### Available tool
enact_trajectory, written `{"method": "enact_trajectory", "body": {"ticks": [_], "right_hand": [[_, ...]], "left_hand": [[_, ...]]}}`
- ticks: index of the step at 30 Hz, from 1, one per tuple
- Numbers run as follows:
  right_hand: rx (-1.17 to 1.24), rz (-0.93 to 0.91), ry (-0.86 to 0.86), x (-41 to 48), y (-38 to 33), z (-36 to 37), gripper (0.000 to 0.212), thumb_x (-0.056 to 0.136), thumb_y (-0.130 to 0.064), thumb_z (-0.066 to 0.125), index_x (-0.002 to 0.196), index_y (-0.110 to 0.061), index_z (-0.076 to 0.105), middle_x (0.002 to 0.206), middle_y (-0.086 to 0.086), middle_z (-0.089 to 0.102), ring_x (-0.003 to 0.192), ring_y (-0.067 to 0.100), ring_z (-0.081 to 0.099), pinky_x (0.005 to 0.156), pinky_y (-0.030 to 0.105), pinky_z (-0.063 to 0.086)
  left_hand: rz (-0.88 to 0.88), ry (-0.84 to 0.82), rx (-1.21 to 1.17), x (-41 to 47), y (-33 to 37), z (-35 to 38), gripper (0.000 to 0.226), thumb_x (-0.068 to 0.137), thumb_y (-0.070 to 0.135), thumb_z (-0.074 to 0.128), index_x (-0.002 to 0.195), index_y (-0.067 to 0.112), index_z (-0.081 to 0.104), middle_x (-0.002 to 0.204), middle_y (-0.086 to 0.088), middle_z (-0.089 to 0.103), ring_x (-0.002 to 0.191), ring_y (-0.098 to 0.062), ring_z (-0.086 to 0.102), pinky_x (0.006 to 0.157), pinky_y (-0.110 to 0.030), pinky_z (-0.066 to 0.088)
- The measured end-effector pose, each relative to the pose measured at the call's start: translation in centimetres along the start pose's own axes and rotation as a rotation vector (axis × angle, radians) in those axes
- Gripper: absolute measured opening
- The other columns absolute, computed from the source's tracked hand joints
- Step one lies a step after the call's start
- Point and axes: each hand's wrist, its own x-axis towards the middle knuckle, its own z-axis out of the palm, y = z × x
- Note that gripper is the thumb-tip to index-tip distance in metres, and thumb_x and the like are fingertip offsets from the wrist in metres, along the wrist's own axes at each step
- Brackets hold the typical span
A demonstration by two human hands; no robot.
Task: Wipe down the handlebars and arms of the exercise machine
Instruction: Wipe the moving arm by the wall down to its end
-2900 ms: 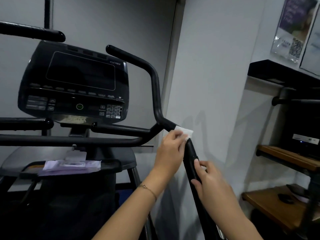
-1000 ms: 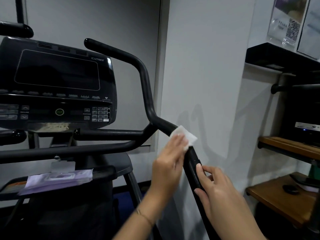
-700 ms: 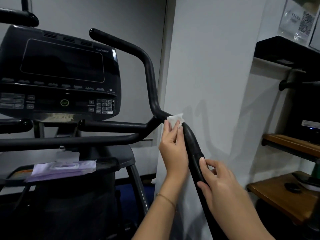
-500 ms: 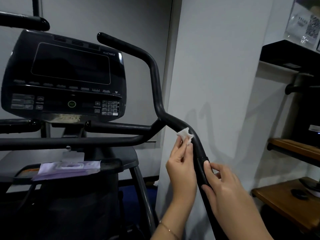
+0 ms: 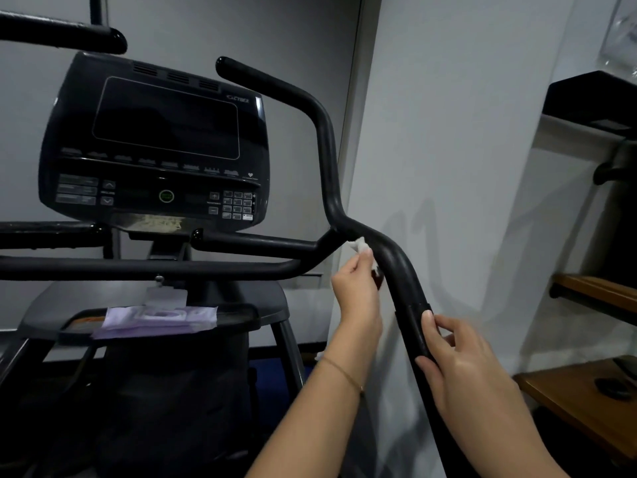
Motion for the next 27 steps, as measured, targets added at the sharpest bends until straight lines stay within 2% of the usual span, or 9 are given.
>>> {"method": "enact_trajectory", "body": {"ticks": [3,7,12,16,18,20,22,26,27], "right_hand": [[-0.005,-0.006,0.000,-0.1,0.0,-0.1,0.065,0.047,-0.008,0.089,0.108,0.000,0.067,0.089,0.013,0.063,0.066,0.025,0.064,0.034,0.025,0.044],[-0.017,-0.005,-0.005,0.0,-0.1,-0.2,0.065,0.046,-0.009,0.090,0.107,-0.001,0.068,0.089,0.012,0.064,0.065,0.025,0.064,0.033,0.024,0.043],[-0.028,-0.012,-0.018,0.1,-0.3,-0.7,0.064,0.047,-0.012,0.090,0.107,-0.002,0.068,0.089,0.010,0.064,0.070,0.023,0.066,0.035,0.020,0.042],[-0.018,0.012,-0.059,0.1,-0.1,-0.8,0.064,0.048,-0.014,0.090,0.107,-0.004,0.067,0.089,0.008,0.062,0.070,0.024,0.065,0.037,0.018,0.033],[-0.028,0.011,-0.076,0.2,-0.3,-1.2,0.063,0.058,-0.017,0.087,0.115,-0.006,0.063,0.097,0.007,0.060,0.079,0.024,0.064,0.042,0.020,0.031],[-0.015,0.030,-0.125,0.3,-0.6,-1.9,0.059,0.085,-0.027,0.065,0.138,-0.014,0.041,0.122,0.002,0.047,0.107,0.020,0.052,0.058,0.024,0.039],[0.050,0.049,-0.209,0.5,-0.2,-2.3,0.055,0.095,-0.032,0.047,0.145,-0.023,0.024,0.134,-0.004,0.033,0.119,0.015,0.039,0.070,0.023,0.038],[0.451,0.102,-0.299,0.9,2.2,-2.9,0.050,0.090,-0.024,0.059,0.137,-0.027,0.043,0.119,-0.013,0.043,0.108,0.009,0.049,0.087,0.027,0.046],[0.559,0.131,-0.311,0.4,3.0,-3.1,0.048,0.089,-0.021,0.060,0.134,-0.029,0.046,0.112,-0.017,0.044,0.104,0.006,0.051,0.092,0.028,0.046]], "left_hand": [[-0.100,-0.022,-0.087,0.3,0.3,0.0,0.023,0.094,0.012,0.054,0.074,0.011,0.065,0.073,-0.005,0.059,0.071,-0.016,0.059,0.084,-0.033,0.052],[-0.096,-0.073,-0.041,-0.6,-0.3,-0.7,0.022,0.094,0.013,0.054,0.077,0.009,0.067,0.071,-0.005,0.062,0.071,-0.017,0.061,0.078,-0.030,0.054],[-0.046,0.069,-0.033,2.2,0.7,0.5,0.028,0.093,0.009,0.054,0.065,0.011,0.058,0.066,-0.003,0.055,0.063,-0.015,0.053,0.070,-0.026,0.052],[-0.027,-0.022,0.079,-0.6,-1.2,-0.3,0.031,0.097,0.018,0.051,0.068,0.011,0.060,0.062,-0.002,0.053,0.061,-0.013,0.055,0.064,-0.025,0.052],[0.006,-0.046,0.122,-1.6,-1.9,-0.7,0.032,0.098,0.021,0.049,0.070,0.009,0.061,0.063,-0.004,0.052,0.061,-0.014,0.054,0.061,-0.023,0.052],[0.035,-0.064,0.142,-2.4,-2.0,-1.1,0.031,0.097,0.021,0.050,0.071,0.008,0.061,0.069,-0.009,0.052,0.064,-0.017,0.054,0.062,-0.024,0.053],[0.061,-0.088,0.179,-3.1,-2.1,-1.6,0.028,0.097,0.021,0.051,0.075,0.006,0.062,0.076,-0.011,0.053,0.070,-0.022,0.054,0.064,-0.023,0.055],[0.208,-0.146,0.387,-5.1,-2.8,-3.5,0.030,0.096,0.028,0.053,0.070,0.012,0.059,0.067,-0.008,0.047,0.066,-0.016,0.045,0.071,-0.029,0.051],[0.258,-0.168,0.427,-5.6,-2.9,-4.0,0.038,0.095,0.029,0.054,0.075,0.000,0.071,0.064,-0.003,0.050,0.065,-0.011,0.047,0.073,-0.028,0.047]]}}
